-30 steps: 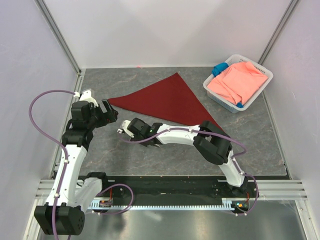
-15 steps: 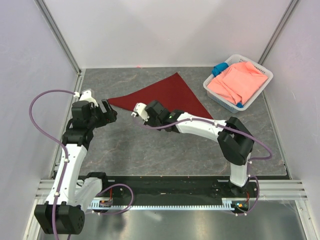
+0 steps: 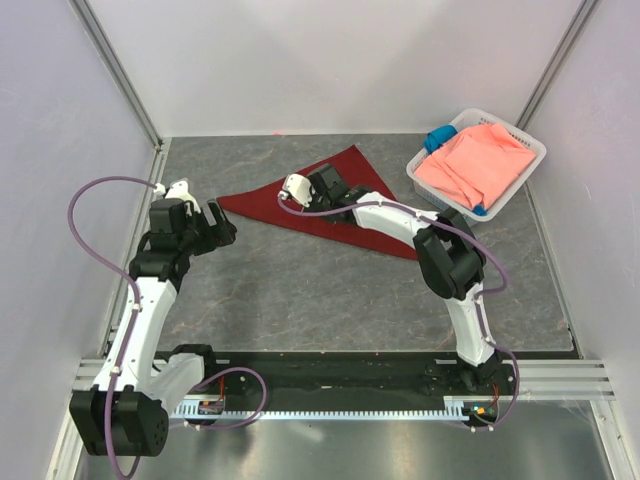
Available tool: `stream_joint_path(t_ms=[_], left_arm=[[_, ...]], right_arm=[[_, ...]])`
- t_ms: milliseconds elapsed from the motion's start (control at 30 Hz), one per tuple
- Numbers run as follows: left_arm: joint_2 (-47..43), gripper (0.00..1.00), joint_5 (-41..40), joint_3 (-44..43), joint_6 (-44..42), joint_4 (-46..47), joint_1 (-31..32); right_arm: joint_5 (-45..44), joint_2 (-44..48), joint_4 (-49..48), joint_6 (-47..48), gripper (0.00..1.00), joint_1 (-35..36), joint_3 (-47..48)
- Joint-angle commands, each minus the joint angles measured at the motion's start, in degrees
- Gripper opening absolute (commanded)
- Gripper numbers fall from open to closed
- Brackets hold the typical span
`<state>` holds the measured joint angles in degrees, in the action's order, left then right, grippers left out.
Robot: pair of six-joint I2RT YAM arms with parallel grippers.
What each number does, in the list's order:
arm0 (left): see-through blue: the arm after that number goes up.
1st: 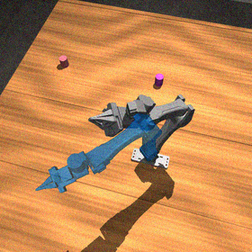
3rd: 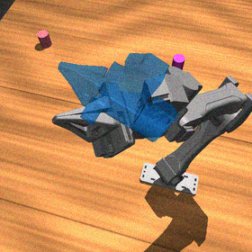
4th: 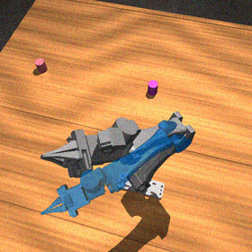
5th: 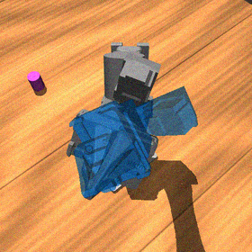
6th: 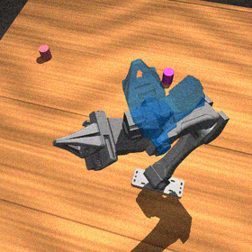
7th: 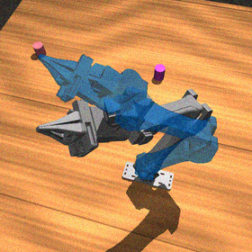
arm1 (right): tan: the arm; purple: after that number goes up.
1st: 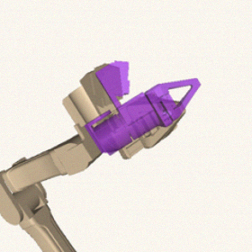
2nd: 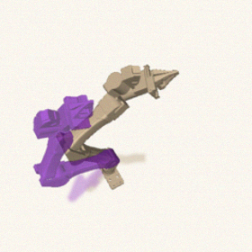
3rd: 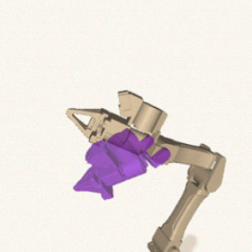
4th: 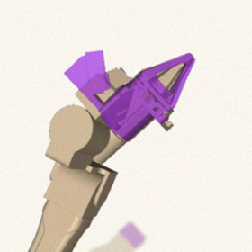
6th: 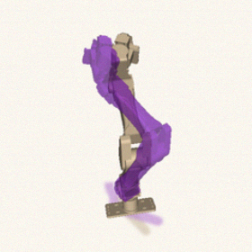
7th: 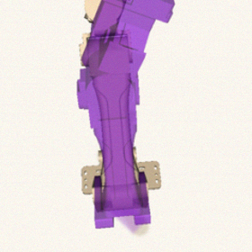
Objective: Fold the napkin, place the utensils inside, and roll it up
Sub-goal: Place the utensil onto the napkin
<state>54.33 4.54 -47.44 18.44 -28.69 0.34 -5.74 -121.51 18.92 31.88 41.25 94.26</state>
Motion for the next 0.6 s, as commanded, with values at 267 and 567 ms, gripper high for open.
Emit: stream_joint_path(t_ms=[267, 567], left_arm=[[1.49, 0.93, -0.4, -0.37, -2.44, 0.21, -0.25], [1.84, 0.93, -0.32, -0.28, -2.44, 0.3, -0.25]], right_arm=[[7.22, -5.75, 2.88, 6.79, 0.0, -2.23, 5.59], [6.97, -7.33, 3.85, 7.23, 0.0, -3.02, 6.29]])
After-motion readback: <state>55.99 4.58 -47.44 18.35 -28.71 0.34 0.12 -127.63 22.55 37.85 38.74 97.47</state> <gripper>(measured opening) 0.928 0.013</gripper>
